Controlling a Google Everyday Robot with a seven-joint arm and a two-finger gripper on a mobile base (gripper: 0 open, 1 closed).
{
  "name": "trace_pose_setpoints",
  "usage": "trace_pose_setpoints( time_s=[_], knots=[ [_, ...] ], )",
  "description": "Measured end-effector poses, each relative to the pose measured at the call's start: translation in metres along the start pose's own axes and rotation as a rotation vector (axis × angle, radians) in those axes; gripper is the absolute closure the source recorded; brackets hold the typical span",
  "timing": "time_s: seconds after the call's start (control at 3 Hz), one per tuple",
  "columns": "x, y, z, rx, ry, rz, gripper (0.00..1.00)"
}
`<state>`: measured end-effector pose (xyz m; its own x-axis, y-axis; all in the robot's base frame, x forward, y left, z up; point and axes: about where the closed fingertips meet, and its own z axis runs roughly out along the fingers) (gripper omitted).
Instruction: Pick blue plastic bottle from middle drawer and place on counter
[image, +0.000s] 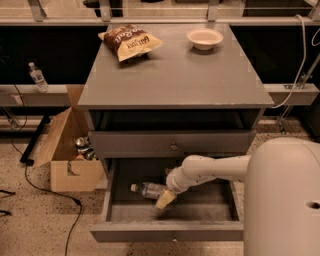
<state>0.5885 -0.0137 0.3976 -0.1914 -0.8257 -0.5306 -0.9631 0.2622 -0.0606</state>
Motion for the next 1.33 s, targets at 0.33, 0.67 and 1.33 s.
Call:
trace_pose_setpoints(
  time_s=[0.33, 0.67, 1.33],
  knots=[
    [0.000, 0.005, 0.015, -0.024, 0.003, 0.001, 0.19],
    [-0.001, 0.008, 0.024, -0.039, 0.002, -0.003, 0.50],
    [-0.005, 0.015, -0.014, -0.003, -0.044, -0.068, 0.96]
  ],
)
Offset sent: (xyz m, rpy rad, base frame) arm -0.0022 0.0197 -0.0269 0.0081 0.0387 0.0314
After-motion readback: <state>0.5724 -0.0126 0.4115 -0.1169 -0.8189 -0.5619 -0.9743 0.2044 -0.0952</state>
